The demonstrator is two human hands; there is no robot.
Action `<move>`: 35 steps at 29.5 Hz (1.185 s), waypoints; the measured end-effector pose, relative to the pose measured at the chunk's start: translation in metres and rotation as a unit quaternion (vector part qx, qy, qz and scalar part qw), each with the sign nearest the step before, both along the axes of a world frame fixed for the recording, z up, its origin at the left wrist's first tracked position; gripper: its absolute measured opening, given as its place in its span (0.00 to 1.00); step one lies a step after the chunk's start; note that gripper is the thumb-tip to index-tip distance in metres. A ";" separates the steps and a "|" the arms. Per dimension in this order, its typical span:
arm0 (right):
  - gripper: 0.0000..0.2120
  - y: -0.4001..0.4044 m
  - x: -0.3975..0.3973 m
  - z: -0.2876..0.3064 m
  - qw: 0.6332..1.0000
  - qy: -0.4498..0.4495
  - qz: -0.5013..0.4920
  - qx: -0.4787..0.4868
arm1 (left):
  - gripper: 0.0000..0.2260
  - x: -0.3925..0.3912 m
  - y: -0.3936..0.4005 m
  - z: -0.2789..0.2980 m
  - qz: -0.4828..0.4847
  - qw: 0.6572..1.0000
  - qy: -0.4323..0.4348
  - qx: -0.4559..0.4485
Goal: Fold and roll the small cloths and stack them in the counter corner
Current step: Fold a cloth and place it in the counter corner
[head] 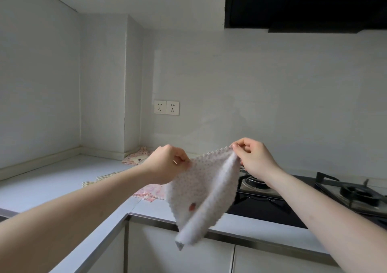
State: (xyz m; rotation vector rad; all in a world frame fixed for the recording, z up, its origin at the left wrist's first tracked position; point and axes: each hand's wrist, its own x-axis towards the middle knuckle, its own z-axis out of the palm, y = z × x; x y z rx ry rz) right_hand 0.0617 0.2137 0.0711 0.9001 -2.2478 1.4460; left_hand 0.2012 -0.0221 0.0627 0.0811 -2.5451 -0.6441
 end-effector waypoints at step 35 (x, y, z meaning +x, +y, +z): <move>0.10 0.013 -0.027 -0.130 0.979 -0.083 -0.064 0.176 | 0.06 -0.018 -0.024 -0.115 0.000 0.987 -0.117 -0.105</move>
